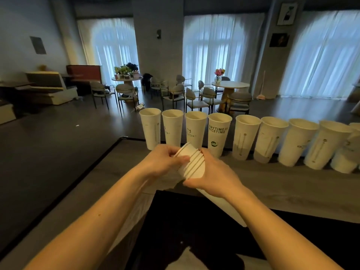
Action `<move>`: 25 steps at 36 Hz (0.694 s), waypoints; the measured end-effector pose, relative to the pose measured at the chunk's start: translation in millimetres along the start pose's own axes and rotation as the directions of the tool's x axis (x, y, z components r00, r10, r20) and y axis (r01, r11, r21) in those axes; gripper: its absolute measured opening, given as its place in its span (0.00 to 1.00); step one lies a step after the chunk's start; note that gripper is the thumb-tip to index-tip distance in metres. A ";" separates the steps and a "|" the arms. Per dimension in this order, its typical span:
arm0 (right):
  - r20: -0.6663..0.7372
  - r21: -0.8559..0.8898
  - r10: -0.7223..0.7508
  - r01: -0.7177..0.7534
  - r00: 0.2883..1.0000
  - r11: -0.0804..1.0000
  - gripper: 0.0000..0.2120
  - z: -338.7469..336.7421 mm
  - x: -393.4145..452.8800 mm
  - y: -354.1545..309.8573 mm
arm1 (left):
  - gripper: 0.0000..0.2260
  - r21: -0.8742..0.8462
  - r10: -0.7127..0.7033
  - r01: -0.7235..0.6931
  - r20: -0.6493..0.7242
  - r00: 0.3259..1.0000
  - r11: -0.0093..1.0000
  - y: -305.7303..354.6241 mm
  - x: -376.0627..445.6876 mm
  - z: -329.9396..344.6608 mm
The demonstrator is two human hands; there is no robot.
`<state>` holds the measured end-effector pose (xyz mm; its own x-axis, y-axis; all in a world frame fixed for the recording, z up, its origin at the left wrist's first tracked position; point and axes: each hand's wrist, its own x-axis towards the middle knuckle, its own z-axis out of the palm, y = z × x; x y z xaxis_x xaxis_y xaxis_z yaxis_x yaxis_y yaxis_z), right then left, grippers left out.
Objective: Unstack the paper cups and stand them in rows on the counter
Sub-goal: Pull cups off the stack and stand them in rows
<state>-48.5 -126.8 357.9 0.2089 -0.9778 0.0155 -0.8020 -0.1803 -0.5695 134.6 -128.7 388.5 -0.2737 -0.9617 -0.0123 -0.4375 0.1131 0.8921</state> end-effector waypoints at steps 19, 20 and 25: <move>-0.014 -0.082 0.146 -0.147 0.989 0.986 0.52 -4.6 3.9 -8.2 | 0.05 0.880 0.400 0.068 -0.282 0.872 0.470 -44.6 60.8 -84.7; -0.014 -0.077 0.139 -0.140 0.990 0.987 0.51 -4.7 4.6 -9.1 | 0.05 0.890 0.402 0.067 -0.269 0.875 0.451 -45.9 64.4 -86.9; -0.034 -0.032 0.092 -0.093 0.995 0.995 0.50 -3.5 10.5 -11.9 | 0.06 0.901 0.395 0.068 -0.254 0.883 0.428 -53.5 81.7 -97.4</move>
<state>-38.7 -135.3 367.7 0.1151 -0.9933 -0.0090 -0.8355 -0.0919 -0.5417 219.1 -237.6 383.8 -0.1966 -0.8678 0.4565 -0.9778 0.2078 -0.0260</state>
